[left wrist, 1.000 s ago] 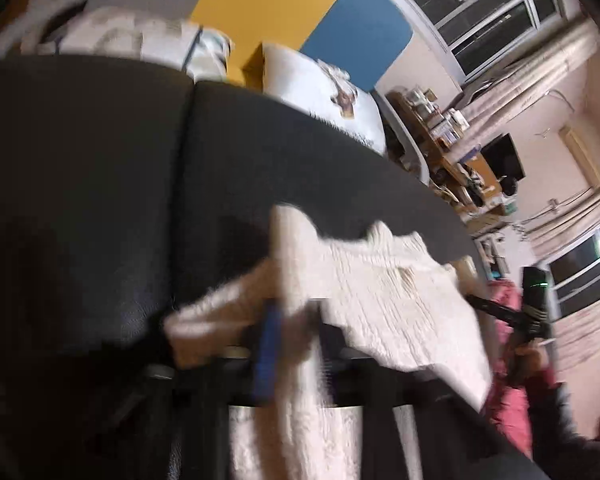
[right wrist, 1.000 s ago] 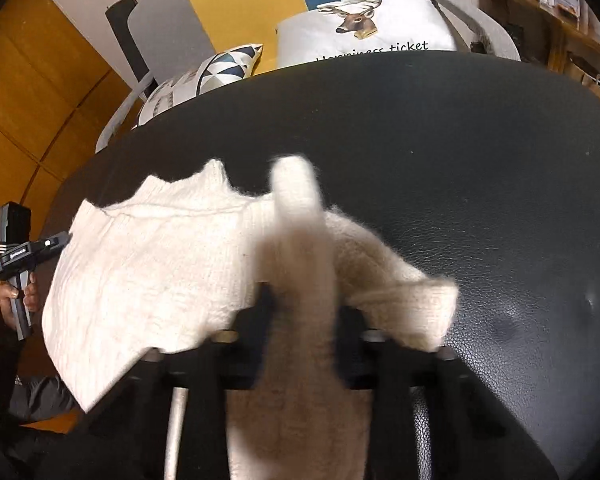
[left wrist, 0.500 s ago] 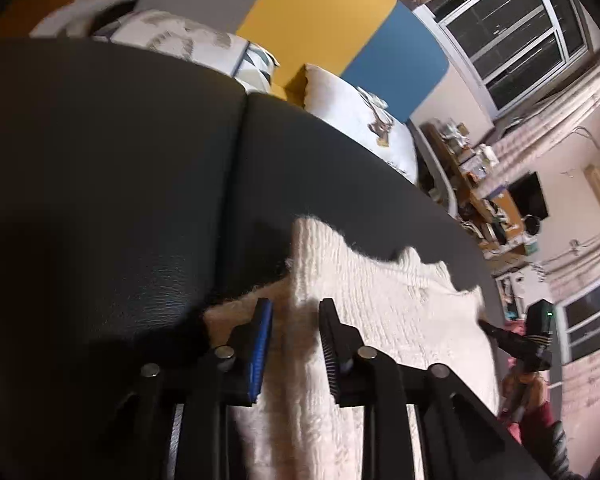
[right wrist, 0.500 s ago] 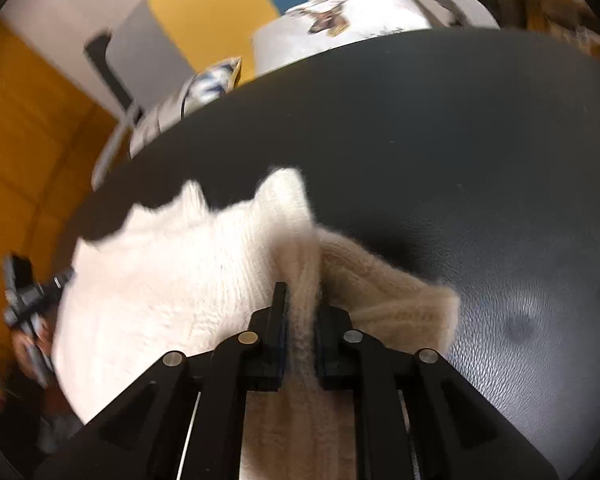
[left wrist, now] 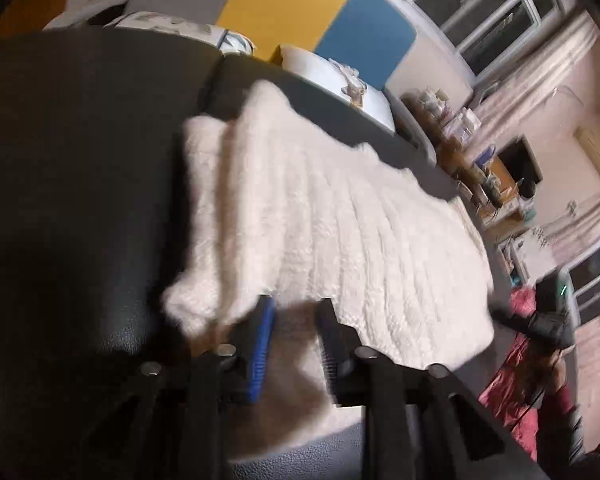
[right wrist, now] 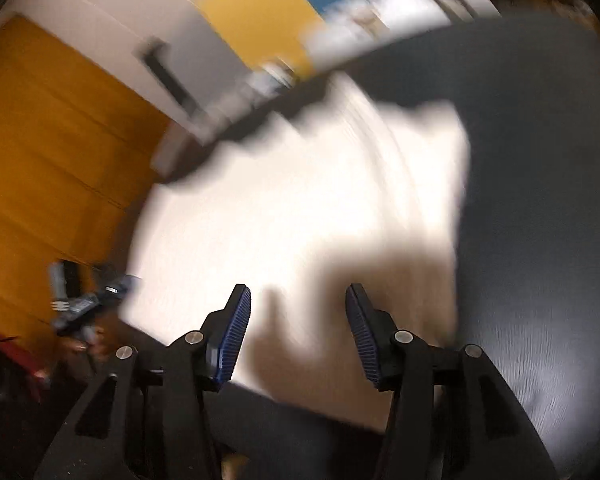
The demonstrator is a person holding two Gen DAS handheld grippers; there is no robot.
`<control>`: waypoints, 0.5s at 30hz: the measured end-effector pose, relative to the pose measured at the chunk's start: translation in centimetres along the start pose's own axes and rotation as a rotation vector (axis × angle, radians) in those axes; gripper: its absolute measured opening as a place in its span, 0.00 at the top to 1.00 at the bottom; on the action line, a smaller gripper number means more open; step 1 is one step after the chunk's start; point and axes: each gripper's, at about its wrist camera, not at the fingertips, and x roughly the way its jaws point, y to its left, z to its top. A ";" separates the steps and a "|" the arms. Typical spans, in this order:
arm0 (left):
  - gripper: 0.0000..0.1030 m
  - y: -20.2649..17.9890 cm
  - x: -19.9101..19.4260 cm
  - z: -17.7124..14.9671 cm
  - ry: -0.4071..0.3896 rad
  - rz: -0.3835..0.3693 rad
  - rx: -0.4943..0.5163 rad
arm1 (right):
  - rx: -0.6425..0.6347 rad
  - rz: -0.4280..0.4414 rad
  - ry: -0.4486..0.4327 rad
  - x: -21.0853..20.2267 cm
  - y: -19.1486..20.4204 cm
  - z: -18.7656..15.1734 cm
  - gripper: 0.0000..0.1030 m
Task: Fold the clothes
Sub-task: 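Release the sweater and lift both grippers away from it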
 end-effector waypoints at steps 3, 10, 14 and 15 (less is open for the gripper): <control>0.74 -1.3 -1.5 1.4 -0.021 0.001 0.002 | 0.066 0.095 -0.062 -1.6 -1.6 -0.9 0.52; 0.71 -14.1 1.5 4.1 0.044 -0.152 0.365 | -0.047 0.151 -0.069 -7.6 -3.6 -3.4 0.37; 0.71 -22.8 7.0 2.0 0.126 -0.191 0.587 | -0.144 0.151 0.014 -5.9 -3.4 -3.8 0.37; 0.71 -24.6 8.7 1.7 0.148 -0.191 0.635 | -0.163 0.154 0.026 -5.4 -3.3 -3.8 0.37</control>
